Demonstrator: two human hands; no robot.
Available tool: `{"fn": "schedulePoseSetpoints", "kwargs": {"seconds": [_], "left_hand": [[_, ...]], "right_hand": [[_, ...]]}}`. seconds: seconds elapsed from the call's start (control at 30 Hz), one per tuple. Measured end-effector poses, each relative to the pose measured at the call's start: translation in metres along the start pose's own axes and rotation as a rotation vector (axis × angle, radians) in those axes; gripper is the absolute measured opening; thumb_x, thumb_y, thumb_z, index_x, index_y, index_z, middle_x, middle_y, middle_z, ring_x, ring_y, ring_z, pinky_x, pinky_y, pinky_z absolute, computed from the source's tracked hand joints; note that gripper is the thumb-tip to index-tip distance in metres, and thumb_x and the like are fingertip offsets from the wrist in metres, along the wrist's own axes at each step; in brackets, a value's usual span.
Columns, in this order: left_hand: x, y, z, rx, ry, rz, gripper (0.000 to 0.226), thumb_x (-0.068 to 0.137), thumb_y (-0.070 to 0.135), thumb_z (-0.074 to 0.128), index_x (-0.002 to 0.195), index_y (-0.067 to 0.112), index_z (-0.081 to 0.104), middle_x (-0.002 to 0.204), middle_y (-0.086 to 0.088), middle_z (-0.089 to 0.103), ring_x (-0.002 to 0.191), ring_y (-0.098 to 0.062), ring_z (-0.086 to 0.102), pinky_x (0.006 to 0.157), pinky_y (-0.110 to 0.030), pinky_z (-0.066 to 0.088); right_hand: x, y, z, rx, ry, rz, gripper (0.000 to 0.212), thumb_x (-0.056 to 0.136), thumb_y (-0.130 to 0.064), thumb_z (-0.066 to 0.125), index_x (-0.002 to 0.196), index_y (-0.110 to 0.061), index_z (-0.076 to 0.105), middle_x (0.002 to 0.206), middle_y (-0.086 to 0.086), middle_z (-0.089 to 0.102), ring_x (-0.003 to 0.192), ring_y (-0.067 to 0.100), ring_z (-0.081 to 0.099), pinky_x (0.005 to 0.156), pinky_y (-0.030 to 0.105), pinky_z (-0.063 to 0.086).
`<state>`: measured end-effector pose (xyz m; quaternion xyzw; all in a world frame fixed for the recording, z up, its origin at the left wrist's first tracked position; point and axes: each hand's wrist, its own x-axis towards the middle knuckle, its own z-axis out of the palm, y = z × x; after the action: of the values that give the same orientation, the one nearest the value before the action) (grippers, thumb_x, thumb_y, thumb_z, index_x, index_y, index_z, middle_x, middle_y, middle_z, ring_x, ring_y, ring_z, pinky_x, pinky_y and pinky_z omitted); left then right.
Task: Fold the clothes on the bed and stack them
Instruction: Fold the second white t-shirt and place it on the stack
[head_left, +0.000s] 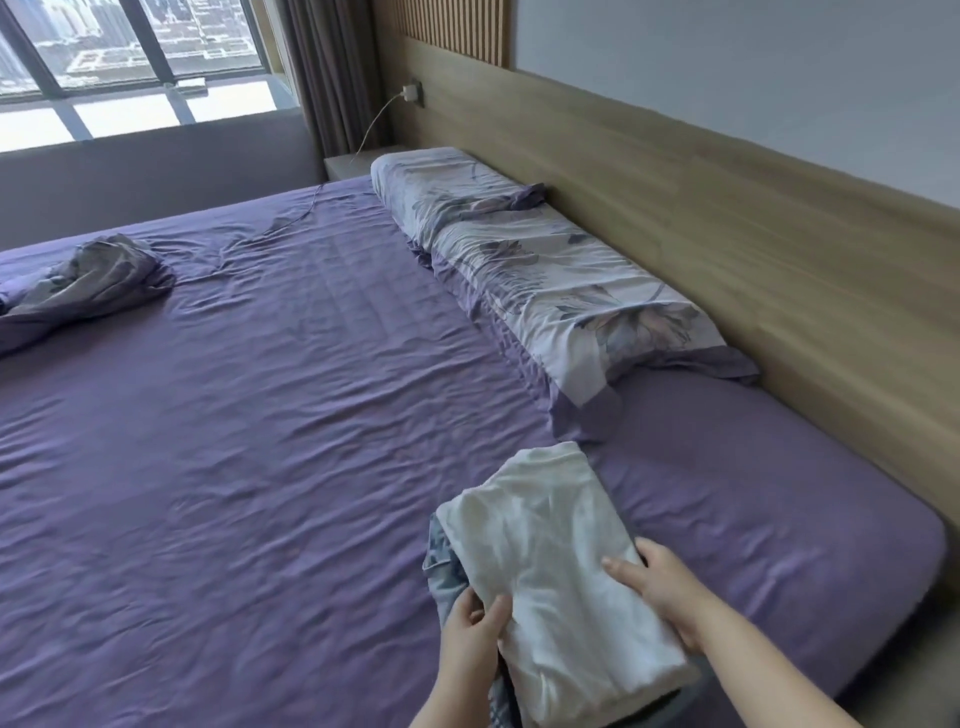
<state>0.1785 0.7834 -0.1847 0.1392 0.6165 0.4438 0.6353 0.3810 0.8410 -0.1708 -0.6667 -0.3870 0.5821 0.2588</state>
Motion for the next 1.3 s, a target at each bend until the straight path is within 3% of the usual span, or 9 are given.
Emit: {"fn": "schedulePoseSetpoints", "kwargs": {"seconds": [0.1,0.2,0.3,0.4,0.53,0.83,1.07,1.2,1.3], "left_hand": [[0.005,-0.017,-0.007,0.172,0.093,0.044,0.063,0.042,0.042,0.071,0.098,0.012,0.068,0.079,-0.001,0.073,0.070,-0.011,0.065,0.061,-0.021,0.048],[0.011,-0.020,-0.011,0.359,0.227,0.025,0.078,0.039,0.058,0.068,0.108,0.023,0.068,0.095,0.001,0.071,0.093,-0.017,0.064,0.084,-0.031,0.047],[0.014,-0.022,-0.025,0.546,0.206,-0.024,0.123,0.029,0.069,0.064,0.141,0.025,0.040,0.142,-0.011,0.044,0.133,-0.028,0.037,0.108,-0.037,0.028],[0.026,-0.021,-0.031,0.301,0.151,-0.098,0.157,0.014,0.060,0.072,0.151,0.011,0.014,0.155,-0.016,0.021,0.141,-0.029,0.024,0.113,-0.040,0.025],[0.041,-0.020,-0.030,0.271,0.189,-0.095,0.131,0.040,0.047,0.089,0.146,0.003,0.026,0.146,-0.012,0.038,0.131,-0.027,0.041,0.100,-0.030,0.036],[0.051,-0.023,-0.027,0.181,0.016,0.011,0.073,0.040,0.038,0.084,0.103,0.006,0.067,0.096,-0.010,0.074,0.088,-0.021,0.070,0.072,-0.027,0.056],[0.045,-0.018,-0.015,0.132,-0.042,0.028,0.070,0.052,0.043,0.080,0.109,0.005,0.065,0.101,-0.012,0.073,0.096,-0.026,0.069,0.079,-0.033,0.056],[0.040,-0.010,-0.008,0.120,-0.043,0.082,0.058,0.057,0.033,0.080,0.106,0.006,0.064,0.095,-0.009,0.074,0.089,-0.021,0.071,0.066,-0.023,0.056],[0.040,-0.008,-0.003,0.151,-0.032,0.121,0.093,0.030,0.053,0.091,0.105,0.005,0.065,0.096,-0.012,0.074,0.092,-0.025,0.070,0.079,-0.034,0.057]], "right_hand": [[0.013,0.023,0.003,-0.187,0.118,-0.006,0.009,0.085,-0.009,0.066,0.080,-0.010,0.059,0.089,0.008,0.068,0.083,0.018,0.061,0.066,0.025,0.045],[0.028,0.038,0.002,-0.344,0.213,-0.035,0.018,0.077,-0.026,0.074,0.085,-0.015,0.062,0.095,0.007,0.068,0.094,0.023,0.062,0.079,0.030,0.048],[0.056,0.055,-0.014,-0.591,0.170,-0.037,0.085,0.055,-0.057,0.078,0.126,-0.019,0.053,0.123,0.009,0.059,0.117,0.028,0.053,0.097,0.034,0.042],[0.070,0.060,-0.025,-0.443,0.086,0.044,0.128,0.020,-0.080,0.074,0.127,-0.014,0.048,0.129,0.008,0.053,0.119,0.024,0.050,0.099,0.037,0.043],[0.068,0.051,-0.030,-0.290,-0.004,0.000,0.109,0.020,-0.070,0.082,0.111,-0.016,0.053,0.112,0.000,0.064,0.103,0.014,0.060,0.090,0.032,0.048],[0.071,0.030,-0.035,-0.142,-0.174,-0.031,0.059,0.056,-0.041,0.083,0.105,-0.016,0.060,0.101,-0.005,0.069,0.082,-0.003,0.065,0.060,0.006,0.045],[0.077,0.036,-0.036,-0.110,-0.145,0.061,0.083,0.040,-0.062,0.086,0.104,-0.015,0.062,0.096,-0.002,0.072,0.090,0.014,0.068,0.087,0.037,0.053],[0.075,0.024,-0.034,-0.084,-0.174,0.059,0.091,0.038,-0.056,0.089,0.111,-0.012,0.059,0.100,0.001,0.071,0.091,0.015,0.069,0.083,0.034,0.055],[0.067,0.014,-0.035,-0.101,-0.078,-0.011,0.065,0.053,-0.040,0.089,0.103,-0.015,0.056,0.098,-0.004,0.068,0.087,0.009,0.065,0.066,0.019,0.050]]}}
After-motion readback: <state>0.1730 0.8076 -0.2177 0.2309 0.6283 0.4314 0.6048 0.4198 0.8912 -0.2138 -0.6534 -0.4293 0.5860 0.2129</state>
